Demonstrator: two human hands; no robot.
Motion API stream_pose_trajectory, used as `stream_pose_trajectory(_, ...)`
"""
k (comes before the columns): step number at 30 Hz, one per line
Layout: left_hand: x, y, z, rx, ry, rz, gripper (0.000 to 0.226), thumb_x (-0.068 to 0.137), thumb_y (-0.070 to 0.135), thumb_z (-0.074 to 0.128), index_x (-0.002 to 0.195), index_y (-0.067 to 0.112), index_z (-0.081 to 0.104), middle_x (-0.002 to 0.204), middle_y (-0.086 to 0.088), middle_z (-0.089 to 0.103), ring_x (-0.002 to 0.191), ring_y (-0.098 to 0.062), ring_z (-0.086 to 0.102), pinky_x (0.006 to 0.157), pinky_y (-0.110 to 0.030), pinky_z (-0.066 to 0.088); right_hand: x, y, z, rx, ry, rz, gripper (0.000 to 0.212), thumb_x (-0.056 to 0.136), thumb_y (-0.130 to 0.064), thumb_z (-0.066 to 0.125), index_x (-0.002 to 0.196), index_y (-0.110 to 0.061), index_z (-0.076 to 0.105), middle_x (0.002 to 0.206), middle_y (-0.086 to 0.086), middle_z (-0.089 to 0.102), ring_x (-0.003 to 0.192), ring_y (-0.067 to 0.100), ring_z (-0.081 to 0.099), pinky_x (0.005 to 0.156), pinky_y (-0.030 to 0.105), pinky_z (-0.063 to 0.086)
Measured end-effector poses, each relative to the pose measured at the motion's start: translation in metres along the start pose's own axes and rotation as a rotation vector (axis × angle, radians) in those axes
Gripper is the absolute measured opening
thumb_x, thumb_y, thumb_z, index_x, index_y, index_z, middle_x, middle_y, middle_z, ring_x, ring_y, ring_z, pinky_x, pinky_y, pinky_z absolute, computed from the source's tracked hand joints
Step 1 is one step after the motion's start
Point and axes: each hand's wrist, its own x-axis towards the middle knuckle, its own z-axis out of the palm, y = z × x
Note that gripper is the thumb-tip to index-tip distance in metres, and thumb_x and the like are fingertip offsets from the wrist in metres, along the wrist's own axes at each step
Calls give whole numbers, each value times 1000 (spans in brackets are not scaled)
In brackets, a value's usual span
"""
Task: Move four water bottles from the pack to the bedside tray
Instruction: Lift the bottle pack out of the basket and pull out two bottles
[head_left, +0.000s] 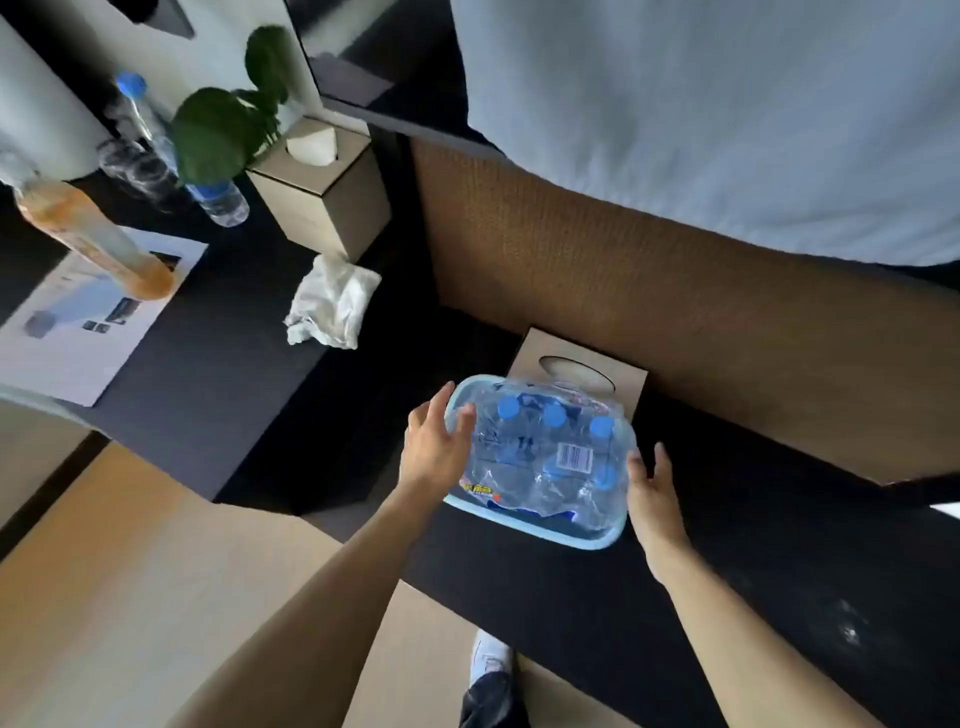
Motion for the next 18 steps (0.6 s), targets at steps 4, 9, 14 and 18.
stream_pose_trajectory(4, 17, -12, 24, 108, -69, -22, 58, 96, 65, 48, 150, 44, 42, 142, -8, 46, 123, -29, 57, 104, -47, 51, 25, 13, 11, 53, 35, -89, 58, 103, -43, 53, 157, -29, 37, 143, 7, 60, 122, 24, 64, 96, 39, 52)
stream_pose_trajectory(9, 26, -27, 42, 76, 53, 53, 15, 99, 46, 58, 112, 41, 65, 111, 0, 49, 98, -25, 63, 87, -32, 52, 43, 21, 25, 70, 165, -170, 27, 100, -34, 61, 120, -17, 67, 112, 4, 71, 105, 22, 70, 87, 40, 59)
stream_pose_trajectory(14, 32, -5, 50, 85, 80, 103, 18, 105, 46, 46, 89, 52, 52, 102, 0, 49, 76, -7, 55, 63, -22, 43, 50, 15, 28, 140, 246, -140, 13, 102, -29, 60, 93, -21, 65, 86, -6, 68, 86, 19, 68, 76, 35, 54)
stream_pose_trajectory(18, 13, 19, 48, 117, 91, 110, 29, 107, 42, 43, 80, 50, 49, 99, -5, 55, 78, -5, 53, 64, -30, 50, 41, 4, 15, 246, 237, -58, 14, 102, -22, 60, 94, -12, 66, 91, 8, 70, 85, 22, 68, 80, 41, 58)
